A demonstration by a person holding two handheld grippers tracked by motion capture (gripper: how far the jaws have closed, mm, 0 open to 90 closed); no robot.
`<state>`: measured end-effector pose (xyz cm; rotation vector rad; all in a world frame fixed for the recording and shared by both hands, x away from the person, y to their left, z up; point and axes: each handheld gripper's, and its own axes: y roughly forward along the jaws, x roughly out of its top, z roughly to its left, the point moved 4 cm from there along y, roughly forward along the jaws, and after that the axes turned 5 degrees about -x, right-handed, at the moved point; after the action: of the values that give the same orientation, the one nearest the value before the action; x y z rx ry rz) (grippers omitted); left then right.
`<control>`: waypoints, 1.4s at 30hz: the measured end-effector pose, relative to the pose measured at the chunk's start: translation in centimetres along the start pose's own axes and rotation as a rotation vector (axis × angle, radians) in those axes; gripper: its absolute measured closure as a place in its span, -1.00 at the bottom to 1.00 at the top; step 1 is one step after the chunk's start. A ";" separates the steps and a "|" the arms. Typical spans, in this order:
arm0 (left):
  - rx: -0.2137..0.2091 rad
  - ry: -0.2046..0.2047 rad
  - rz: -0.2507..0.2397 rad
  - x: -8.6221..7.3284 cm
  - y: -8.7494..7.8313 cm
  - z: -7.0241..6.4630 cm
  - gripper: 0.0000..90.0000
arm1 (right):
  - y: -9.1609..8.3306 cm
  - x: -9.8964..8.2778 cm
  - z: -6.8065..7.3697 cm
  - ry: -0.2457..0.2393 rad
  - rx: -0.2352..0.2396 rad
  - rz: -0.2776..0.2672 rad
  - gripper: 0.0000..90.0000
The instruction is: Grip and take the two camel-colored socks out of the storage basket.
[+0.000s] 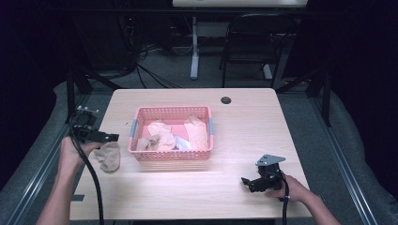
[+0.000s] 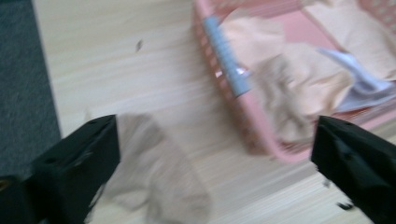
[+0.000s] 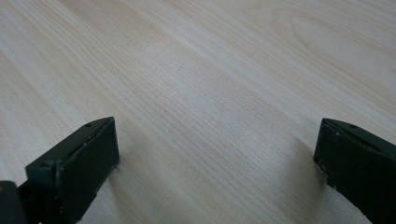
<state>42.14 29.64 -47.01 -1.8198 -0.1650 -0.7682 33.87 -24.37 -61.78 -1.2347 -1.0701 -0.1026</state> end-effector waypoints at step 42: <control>-0.002 0.092 0.251 2.9 11.0 -6.6 -0.19 | 0.0 0.0 0.0 -0.001 0.001 0.001 -1.00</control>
<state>46.65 18.75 -52.85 -1.7616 0.1225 -0.6723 33.86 -24.38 -61.77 -1.2344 -1.0703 -0.1007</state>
